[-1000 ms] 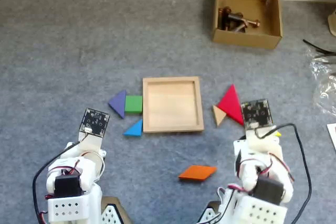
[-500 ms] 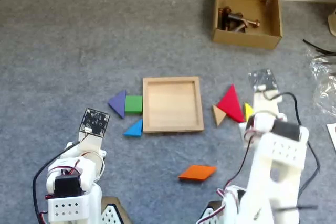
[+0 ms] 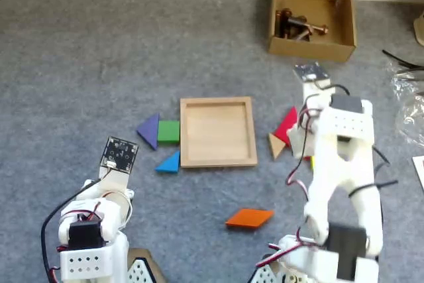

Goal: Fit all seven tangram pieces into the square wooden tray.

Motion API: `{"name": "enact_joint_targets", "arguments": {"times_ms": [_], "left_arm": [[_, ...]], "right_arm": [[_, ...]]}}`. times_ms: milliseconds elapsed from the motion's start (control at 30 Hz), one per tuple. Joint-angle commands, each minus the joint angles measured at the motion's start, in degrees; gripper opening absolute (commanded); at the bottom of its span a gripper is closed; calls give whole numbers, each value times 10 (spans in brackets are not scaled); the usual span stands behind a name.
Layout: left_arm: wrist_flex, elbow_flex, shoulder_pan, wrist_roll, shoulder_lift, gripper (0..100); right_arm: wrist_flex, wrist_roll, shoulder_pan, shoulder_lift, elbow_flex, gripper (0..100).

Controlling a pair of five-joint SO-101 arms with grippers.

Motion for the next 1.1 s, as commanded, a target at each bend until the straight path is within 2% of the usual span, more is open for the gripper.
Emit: {"name": "enact_joint_targets", "arguments": {"times_ms": [0, 167, 367, 633, 1067], "left_arm": [[4, 12, -7, 4, -4, 14], [4, 12, -7, 4, -4, 14], [4, 12, -7, 4, -4, 14], [4, 12, -7, 4, -4, 14], [4, 12, -7, 4, -4, 14]], "right_arm": [[-18, -6, -8, 41, -68, 109], [-50, -5, -9, 116, -124, 115], [-59, -4, -22, 211, -199, 223], [-56, -6, -67, 262, -246, 228], [-89, -129, -97, 266, -223, 252]]}}
